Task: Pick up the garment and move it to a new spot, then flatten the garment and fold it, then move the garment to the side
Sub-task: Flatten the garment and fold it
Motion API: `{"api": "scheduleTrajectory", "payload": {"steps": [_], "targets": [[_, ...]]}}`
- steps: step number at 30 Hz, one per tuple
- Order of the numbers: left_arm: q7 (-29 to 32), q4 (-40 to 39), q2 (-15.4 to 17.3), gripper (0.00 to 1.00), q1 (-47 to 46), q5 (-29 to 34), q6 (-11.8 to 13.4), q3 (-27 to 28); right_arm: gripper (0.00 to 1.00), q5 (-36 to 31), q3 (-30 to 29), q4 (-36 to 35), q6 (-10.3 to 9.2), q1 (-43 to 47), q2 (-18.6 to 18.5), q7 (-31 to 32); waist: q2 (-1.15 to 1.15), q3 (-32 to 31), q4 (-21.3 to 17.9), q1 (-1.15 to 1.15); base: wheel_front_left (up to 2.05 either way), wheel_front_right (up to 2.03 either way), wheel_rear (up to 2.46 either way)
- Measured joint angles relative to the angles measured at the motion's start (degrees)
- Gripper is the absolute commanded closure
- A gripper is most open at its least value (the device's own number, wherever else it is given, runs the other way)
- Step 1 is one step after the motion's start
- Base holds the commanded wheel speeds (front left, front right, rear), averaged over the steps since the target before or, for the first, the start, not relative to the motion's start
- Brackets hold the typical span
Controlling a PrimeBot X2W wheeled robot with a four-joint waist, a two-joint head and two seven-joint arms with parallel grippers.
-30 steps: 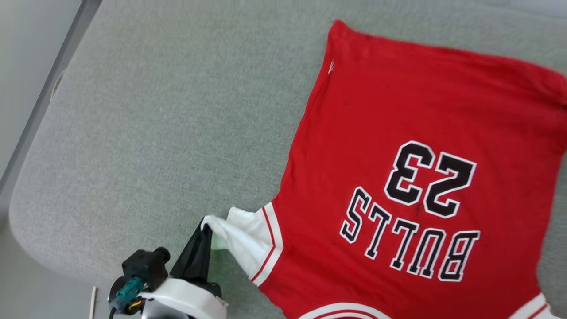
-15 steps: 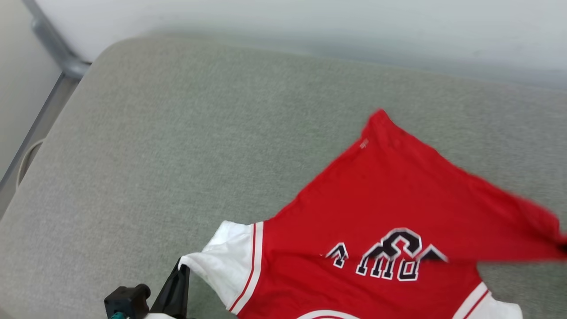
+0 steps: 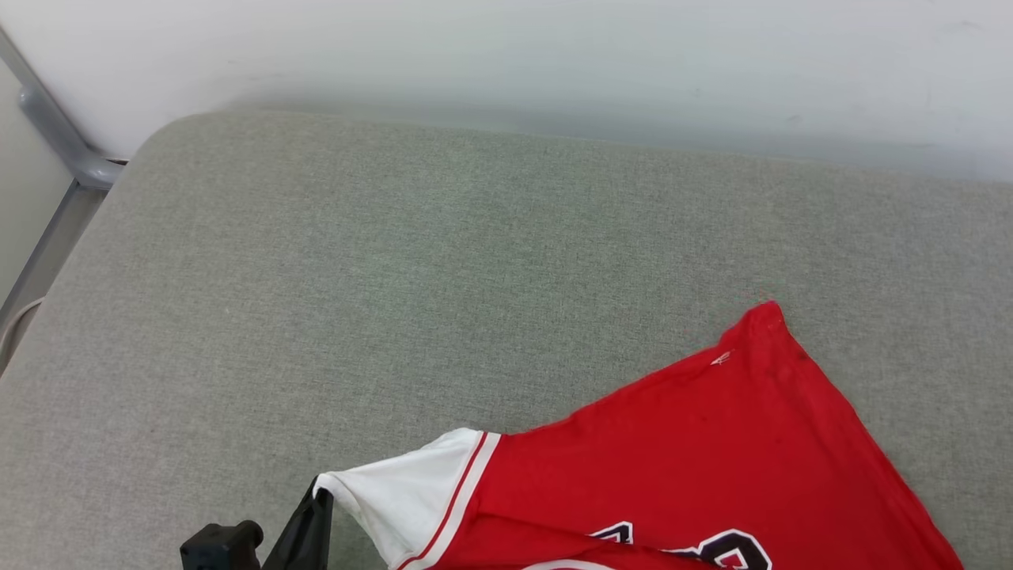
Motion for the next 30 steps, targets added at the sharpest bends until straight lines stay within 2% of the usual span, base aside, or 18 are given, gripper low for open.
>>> {"api": "scheduleTrajectory", "payload": {"steps": [3,4,5,6,11,15,21,25,30], "targets": [[0.1,0.0,0.5,1.00,0.0,0.0,0.1,0.0,1.00,-0.7,0.1,1.1,0.00,0.5,2.0,-0.1,0.00,0.0,-0.4,0.00,0.00,0.00,0.00],[0.1,-0.1,0.5,1.00,0.0,0.0,0.1,0.0,0.84,-1.1,0.2,1.2,0.00,0.5,2.4,-0.7,0.00,0.0,-0.5,0.00,0.00,0.00,0.00],[0.2,-0.1,0.6,1.00,0.0,0.0,0.2,0.0,0.25,-1.5,0.0,1.3,0.00,0.4,2.9,-1.5,0.00,0.0,-0.6,0.00,0.00,0.00,0.00],[0.2,-0.1,0.7,1.00,0.0,0.0,0.2,0.0,0.00,-1.5,-0.3,1.4,0.01,0.1,3.5,-2.1,0.00,0.0,-0.8,0.00,0.00,0.00,0.00],[0.3,-0.4,0.8,1.00,0.1,-0.2,0.5,-0.1,0.00,-1.9,-2.6,-1.4,0.02,-2.4,3.9,-6.6,0.00,-0.4,-1.2,0.00,0.00,0.00,0.00],[0.3,-0.6,0.9,1.00,0.1,-0.2,0.5,-0.2,0.00,-1.8,-5.8,-6.7,0.00,-6.2,2.4,-8.7,0.00,-0.4,-1.0,0.00,0.00,0.00,0.00],[0.3,-0.9,0.8,1.00,-0.2,-0.1,0.5,-0.9,0.00,-2.7,-8.0,-13.8,-0.01,-14.6,-0.6,-8.5,0.00,0.5,0.2,0.01,0.00,0.00,0.00],[0.2,-1.1,0.3,1.00,-2.0,0.2,0.0,-1.5,0.00,-3.6,-5.5,-15.5,-0.01,-22.8,-2.0,-5.4,0.00,2.1,1.3,0.01,0.00,0.00,0.00],[-0.1,-0.8,-0.7,1.00,-4.7,0.7,-0.8,-2.5,0.00,-5.1,1.8,-14.5,0.00,-33.8,-3.4,2.2,0.00,5.2,3.2,0.01,0.00,0.00,0.00]]}}
